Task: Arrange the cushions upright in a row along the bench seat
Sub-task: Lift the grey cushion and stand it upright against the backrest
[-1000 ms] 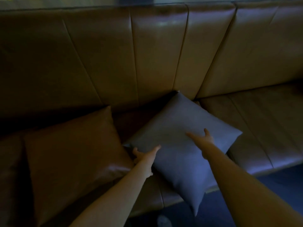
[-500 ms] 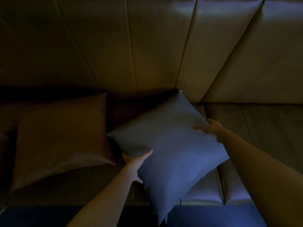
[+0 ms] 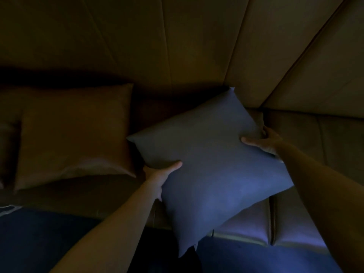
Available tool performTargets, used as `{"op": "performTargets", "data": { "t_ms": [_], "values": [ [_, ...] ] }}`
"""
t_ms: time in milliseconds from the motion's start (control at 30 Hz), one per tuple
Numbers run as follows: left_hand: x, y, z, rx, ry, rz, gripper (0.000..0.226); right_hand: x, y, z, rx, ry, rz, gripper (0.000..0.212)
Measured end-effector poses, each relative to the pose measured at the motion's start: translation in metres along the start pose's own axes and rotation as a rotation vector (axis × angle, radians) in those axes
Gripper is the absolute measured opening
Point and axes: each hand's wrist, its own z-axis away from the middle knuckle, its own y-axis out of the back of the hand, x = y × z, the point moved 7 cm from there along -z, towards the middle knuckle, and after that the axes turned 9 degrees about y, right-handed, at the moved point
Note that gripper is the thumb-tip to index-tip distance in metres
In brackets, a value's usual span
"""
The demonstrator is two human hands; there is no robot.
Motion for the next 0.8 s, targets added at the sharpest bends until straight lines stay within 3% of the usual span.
{"op": "performTargets", "data": {
  "t_ms": [167,300,400,467,700,800],
  "values": [
    [-0.001,0.002,0.003,0.012,-0.093,0.104,0.137,-0.003,0.005,0.009,0.009,-0.019,-0.049,0.105],
    [0.011,0.004,0.015,-0.014,-0.216,0.182,0.148,-0.019,0.011,0.022,-0.002,0.036,-0.072,0.1],
    [0.039,0.01,0.028,0.001,-0.347,0.171,0.132,-0.03,0.014,0.035,0.0,0.074,-0.124,0.126],
    [0.069,0.014,0.035,0.019,-0.472,0.131,0.122,-0.03,0.016,0.036,0.023,0.089,-0.191,0.137],
    [0.183,0.008,0.059,-0.013,-0.857,-0.096,0.124,-0.021,0.01,0.008,0.155,0.208,-0.47,0.122],
    [0.221,-0.003,0.057,-0.048,-0.911,-0.214,0.123,-0.034,0.008,-0.007,0.213,0.264,-0.563,0.122]
  ]
}}
